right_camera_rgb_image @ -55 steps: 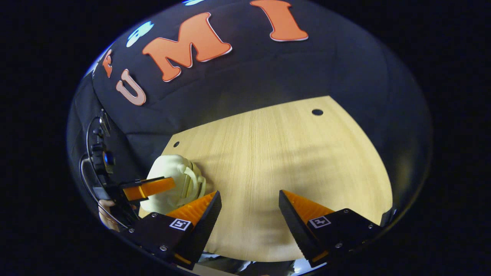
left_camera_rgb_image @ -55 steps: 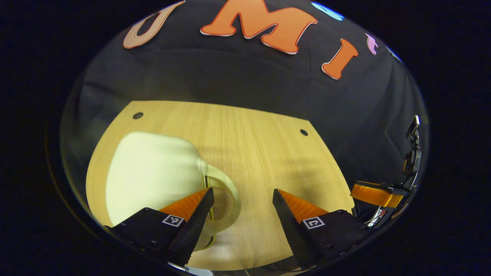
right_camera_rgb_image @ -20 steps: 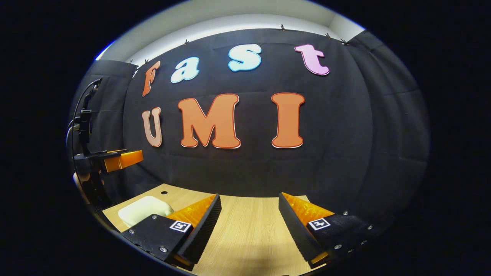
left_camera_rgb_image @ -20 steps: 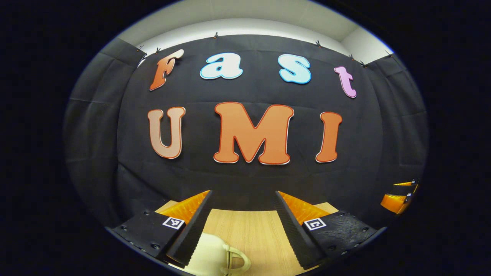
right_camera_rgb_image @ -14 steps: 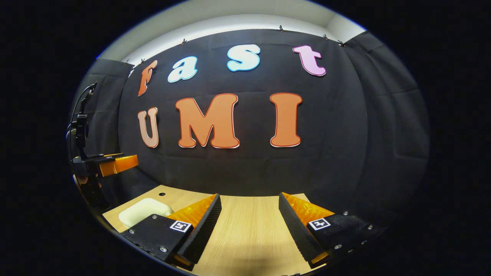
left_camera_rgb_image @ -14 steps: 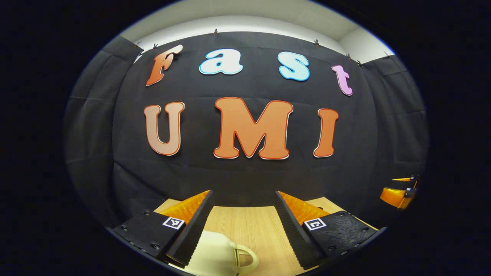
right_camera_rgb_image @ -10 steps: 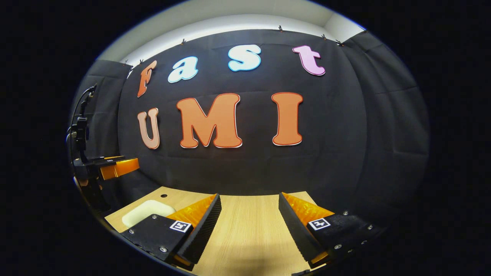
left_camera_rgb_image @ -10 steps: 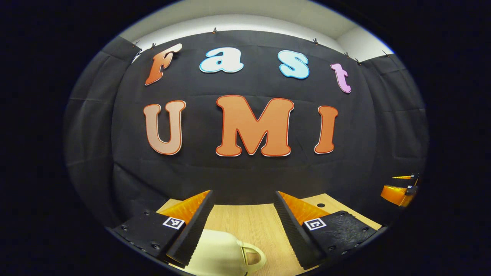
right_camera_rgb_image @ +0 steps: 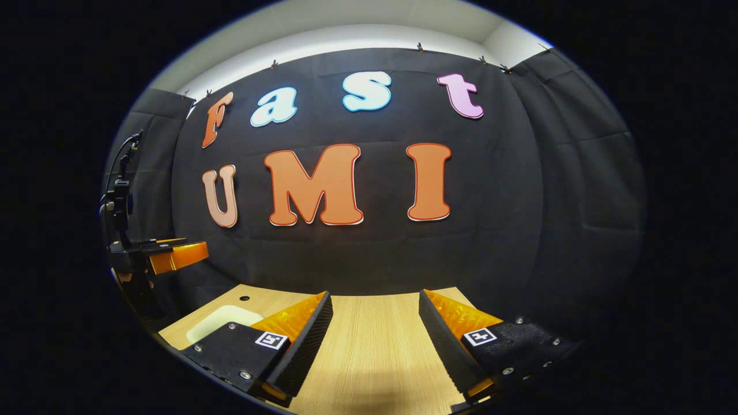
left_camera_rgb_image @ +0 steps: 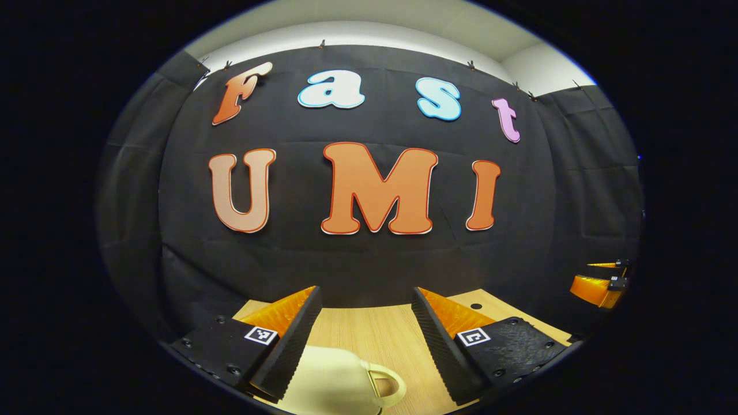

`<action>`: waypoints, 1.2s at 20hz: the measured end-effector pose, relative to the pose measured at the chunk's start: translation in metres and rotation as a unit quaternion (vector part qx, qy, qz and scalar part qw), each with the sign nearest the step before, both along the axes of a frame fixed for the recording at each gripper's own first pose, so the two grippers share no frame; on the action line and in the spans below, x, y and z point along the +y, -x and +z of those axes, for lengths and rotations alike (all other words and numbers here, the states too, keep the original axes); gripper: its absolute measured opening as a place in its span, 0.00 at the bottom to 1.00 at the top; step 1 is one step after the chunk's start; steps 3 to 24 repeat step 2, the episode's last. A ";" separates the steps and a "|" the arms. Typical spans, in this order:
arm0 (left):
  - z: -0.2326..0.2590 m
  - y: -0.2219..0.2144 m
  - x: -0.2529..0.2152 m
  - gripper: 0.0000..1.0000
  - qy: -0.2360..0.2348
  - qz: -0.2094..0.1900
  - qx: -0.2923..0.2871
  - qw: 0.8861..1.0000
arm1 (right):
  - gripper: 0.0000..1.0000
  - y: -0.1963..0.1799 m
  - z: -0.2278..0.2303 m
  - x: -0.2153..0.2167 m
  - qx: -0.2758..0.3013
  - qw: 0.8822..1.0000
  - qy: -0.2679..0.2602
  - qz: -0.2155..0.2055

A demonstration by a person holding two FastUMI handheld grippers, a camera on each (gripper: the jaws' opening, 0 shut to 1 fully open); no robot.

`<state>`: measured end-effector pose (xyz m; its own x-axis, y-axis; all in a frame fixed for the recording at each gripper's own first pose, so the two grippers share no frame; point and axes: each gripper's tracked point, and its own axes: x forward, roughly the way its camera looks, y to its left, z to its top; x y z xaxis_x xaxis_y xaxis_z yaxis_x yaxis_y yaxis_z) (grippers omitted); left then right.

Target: First open the suitcase, pack the skin care products into it, and then close the suitcase.

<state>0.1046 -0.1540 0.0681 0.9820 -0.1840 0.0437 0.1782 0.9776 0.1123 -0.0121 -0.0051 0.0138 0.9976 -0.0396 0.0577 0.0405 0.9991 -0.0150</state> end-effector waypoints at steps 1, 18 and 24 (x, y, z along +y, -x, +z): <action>-0.002 0.001 0.000 0.97 0.005 -0.002 0.002 1.000 | 0.95 0.000 0.002 0.000 0.000 1.000 0.001 -0.001; -0.001 0.001 0.001 0.97 0.007 -0.003 0.003 1.000 | 0.95 0.000 0.002 0.000 0.000 1.000 0.002 -0.002; -0.001 0.001 0.001 0.97 0.007 -0.003 0.003 1.000 | 0.95 0.000 0.002 0.000 0.000 1.000 0.002 -0.002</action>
